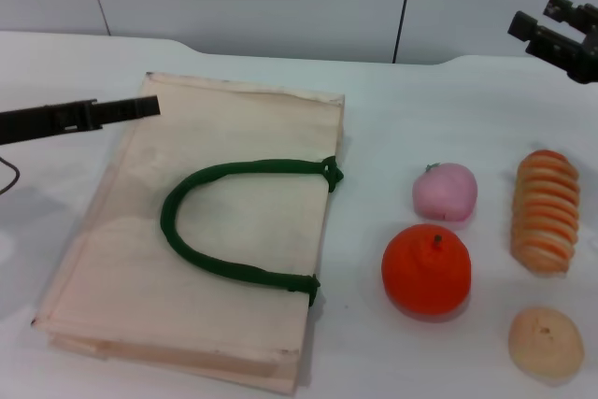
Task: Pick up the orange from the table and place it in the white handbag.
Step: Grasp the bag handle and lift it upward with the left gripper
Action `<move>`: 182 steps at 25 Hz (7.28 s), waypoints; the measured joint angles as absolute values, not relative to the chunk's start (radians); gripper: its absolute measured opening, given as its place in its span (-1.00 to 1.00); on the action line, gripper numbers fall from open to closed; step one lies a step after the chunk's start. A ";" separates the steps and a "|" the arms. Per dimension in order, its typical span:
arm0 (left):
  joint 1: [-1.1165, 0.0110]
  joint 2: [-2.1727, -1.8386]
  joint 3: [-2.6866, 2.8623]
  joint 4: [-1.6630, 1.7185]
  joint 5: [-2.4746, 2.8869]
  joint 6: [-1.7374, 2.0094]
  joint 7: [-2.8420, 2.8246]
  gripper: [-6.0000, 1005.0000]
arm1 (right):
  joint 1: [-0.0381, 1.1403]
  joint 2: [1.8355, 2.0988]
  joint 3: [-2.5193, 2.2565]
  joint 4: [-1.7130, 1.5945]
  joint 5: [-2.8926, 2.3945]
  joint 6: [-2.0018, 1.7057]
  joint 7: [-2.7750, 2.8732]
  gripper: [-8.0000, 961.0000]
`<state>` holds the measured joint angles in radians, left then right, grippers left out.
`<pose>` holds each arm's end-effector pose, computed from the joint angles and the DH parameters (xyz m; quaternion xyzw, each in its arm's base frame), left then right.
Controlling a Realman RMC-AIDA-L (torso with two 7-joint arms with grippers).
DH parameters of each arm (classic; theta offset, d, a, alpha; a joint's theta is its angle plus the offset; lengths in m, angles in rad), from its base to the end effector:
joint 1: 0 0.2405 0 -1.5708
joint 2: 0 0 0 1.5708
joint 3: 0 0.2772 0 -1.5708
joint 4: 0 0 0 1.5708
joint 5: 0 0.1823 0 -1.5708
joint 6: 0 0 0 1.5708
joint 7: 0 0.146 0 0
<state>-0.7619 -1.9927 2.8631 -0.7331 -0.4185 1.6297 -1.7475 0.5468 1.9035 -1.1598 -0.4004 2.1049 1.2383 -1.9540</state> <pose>-0.3007 0.3590 0.0677 -0.8102 -0.4724 -0.2593 0.2303 0.2612 0.3802 0.0451 -0.8414 0.2350 0.3789 0.3053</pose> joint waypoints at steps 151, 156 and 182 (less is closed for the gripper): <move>-1.115 -1.937 2.864 -0.374 0.375 1.274 -2.244 0.13 | 0.520 1.931 -1.083 -0.446 2.110 1.254 -1.955 0.67; -1.129 -1.937 2.864 -0.365 0.425 1.254 -2.284 -0.06 | 0.519 1.931 -1.083 -0.447 2.111 1.253 -1.954 0.67; -1.139 -1.938 2.863 -0.374 0.439 1.222 -2.318 -0.69 | 0.504 1.939 -1.078 -0.459 2.110 1.264 -1.953 0.67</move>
<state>-1.1391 -1.9376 2.8626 -0.3736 0.4391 1.2222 -2.3185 0.5036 1.9390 -1.0779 -0.4587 2.1099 1.2641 -1.9526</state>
